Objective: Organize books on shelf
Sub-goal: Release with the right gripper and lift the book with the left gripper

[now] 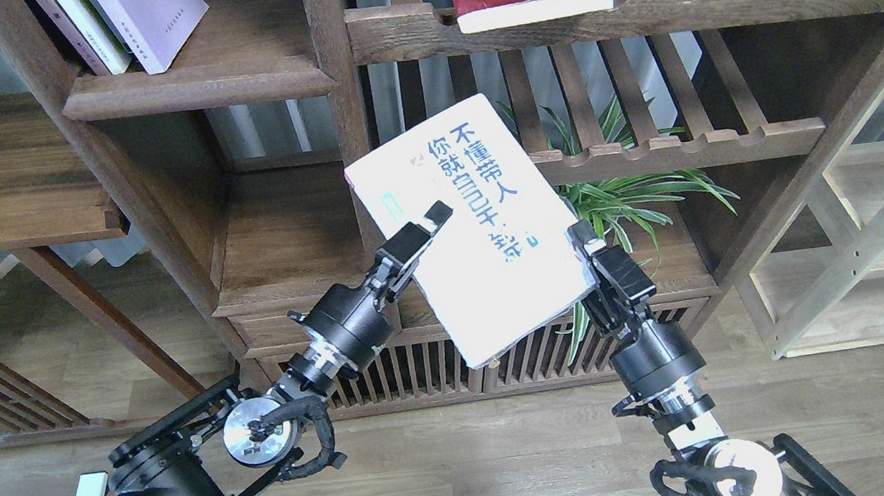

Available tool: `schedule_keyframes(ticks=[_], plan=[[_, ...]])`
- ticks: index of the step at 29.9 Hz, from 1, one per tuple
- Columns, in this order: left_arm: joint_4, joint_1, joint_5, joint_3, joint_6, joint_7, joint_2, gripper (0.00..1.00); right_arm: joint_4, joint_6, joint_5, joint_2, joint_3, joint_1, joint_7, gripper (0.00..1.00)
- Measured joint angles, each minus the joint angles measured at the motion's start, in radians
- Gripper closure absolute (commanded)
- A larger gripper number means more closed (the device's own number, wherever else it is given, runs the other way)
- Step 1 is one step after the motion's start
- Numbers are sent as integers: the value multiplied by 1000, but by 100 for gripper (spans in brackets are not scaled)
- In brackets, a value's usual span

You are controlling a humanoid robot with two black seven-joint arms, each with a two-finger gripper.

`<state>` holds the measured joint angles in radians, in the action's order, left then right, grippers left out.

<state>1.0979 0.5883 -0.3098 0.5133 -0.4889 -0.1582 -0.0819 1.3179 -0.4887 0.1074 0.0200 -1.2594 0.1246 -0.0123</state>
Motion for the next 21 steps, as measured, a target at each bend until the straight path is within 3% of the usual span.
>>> schedule_keyframes(ticks=[12, 21], plan=[[68, -38, 78, 14, 0, 0, -119, 100, -13, 0, 0, 3, -26, 0, -1, 39], [239, -44, 175, 71, 0, -1, -311, 100, -30, 0, 0, 4, -62, -12, -2, 35]])
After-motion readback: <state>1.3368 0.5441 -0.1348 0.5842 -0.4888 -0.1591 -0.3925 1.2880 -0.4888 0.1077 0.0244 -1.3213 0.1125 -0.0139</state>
